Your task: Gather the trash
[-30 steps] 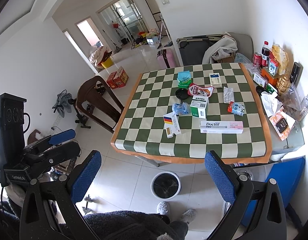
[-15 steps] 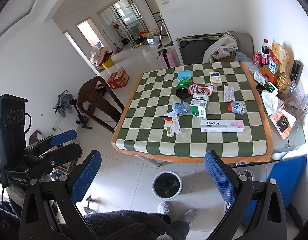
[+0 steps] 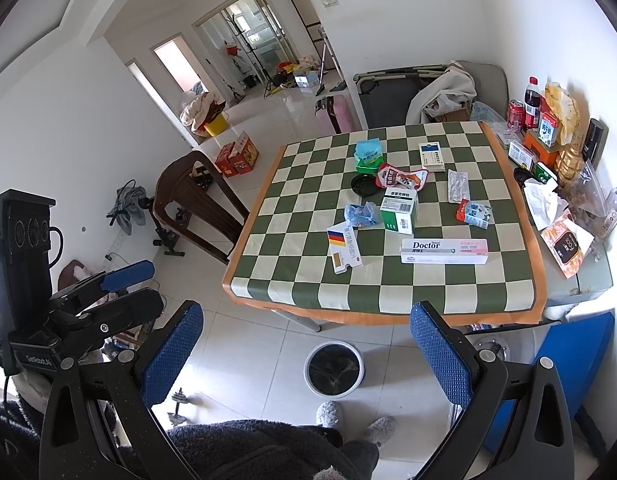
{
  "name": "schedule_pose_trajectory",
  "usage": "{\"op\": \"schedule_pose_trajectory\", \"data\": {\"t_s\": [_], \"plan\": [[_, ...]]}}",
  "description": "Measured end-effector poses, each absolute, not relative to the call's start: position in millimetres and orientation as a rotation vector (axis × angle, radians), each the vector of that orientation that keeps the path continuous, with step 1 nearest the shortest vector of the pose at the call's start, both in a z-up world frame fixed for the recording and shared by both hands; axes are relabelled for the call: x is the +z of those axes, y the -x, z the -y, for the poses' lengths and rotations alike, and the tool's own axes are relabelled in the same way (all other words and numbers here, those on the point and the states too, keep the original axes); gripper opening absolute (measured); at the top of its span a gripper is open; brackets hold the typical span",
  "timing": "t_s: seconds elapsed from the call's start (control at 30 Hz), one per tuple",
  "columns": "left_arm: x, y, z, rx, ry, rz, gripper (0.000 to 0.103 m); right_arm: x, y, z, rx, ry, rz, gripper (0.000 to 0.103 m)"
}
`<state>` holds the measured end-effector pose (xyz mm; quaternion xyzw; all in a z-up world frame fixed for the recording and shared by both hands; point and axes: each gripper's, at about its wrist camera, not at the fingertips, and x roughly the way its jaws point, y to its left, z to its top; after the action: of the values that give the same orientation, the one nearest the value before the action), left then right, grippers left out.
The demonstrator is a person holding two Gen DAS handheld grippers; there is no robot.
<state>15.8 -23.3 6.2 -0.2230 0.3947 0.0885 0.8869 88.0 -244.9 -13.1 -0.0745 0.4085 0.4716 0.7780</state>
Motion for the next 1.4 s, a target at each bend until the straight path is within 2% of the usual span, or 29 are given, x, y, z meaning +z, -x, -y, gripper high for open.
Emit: {"op": "schedule_pose_trajectory", "data": {"t_s": [0.7, 0.83, 1.03, 1.17, 1.4], "plan": [[-9, -28, 25, 0.172, 0.461, -0.829, 0.103, -14, -88, 242, 1.016, 0.152, -0.886, 0.103], [-21, -34, 10, 0.338, 0.353, -0.837, 0.103, -16, -87, 239, 0.976, 0.131, -0.883, 0.103], [-84, -67, -49, 0.582, 0.241, -0.926, 0.103, -47, -96, 214, 0.75, 0.09, -0.87, 0.103], [-140, -94, -91, 0.637, 0.335, -1.059, 0.103, -80, -136, 198, 0.63, 0.054, -0.884, 0.103], [-240, -157, -132, 0.696, 0.552, -1.285, 0.103, -167, -258, 140, 0.508, 0.012, -1.069, 0.103]]}}
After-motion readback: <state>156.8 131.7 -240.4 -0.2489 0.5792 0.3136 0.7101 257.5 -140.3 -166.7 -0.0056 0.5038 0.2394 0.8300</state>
